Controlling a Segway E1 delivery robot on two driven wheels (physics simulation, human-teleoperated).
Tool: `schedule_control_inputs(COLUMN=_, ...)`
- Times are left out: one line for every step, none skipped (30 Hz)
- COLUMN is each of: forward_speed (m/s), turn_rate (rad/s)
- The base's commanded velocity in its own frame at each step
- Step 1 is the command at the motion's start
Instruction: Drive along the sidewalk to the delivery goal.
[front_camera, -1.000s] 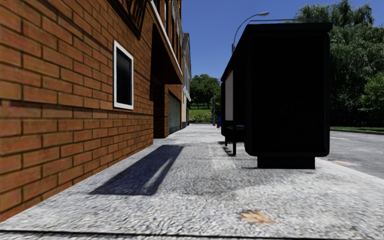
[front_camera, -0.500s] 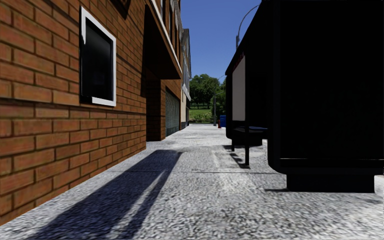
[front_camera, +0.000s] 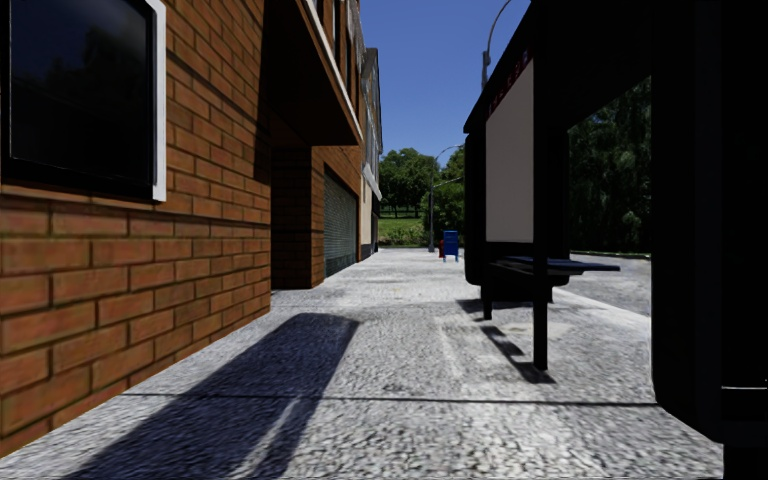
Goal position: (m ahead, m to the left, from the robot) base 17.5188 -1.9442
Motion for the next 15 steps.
schedule_control_inputs(forward_speed=2.00, turn_rate=0.00)
schedule_control_inputs(forward_speed=2.00, turn_rate=0.00)
schedule_control_inputs(forward_speed=2.00, turn_rate=0.00)
schedule_control_inputs(forward_speed=2.00, turn_rate=0.00)
schedule_control_inputs(forward_speed=2.00, turn_rate=0.00)
schedule_control_inputs(forward_speed=2.00, turn_rate=0.00)
schedule_control_inputs(forward_speed=2.00, turn_rate=0.00)
schedule_control_inputs(forward_speed=2.00, turn_rate=0.00)
schedule_control_inputs(forward_speed=2.00, turn_rate=0.00)
schedule_control_inputs(forward_speed=2.00, turn_rate=0.00)
schedule_control_inputs(forward_speed=2.00, turn_rate=0.00)
schedule_control_inputs(forward_speed=2.00, turn_rate=0.00)
schedule_control_inputs(forward_speed=2.00, turn_rate=0.00)
schedule_control_inputs(forward_speed=2.00, turn_rate=0.00)
schedule_control_inputs(forward_speed=2.00, turn_rate=0.00)
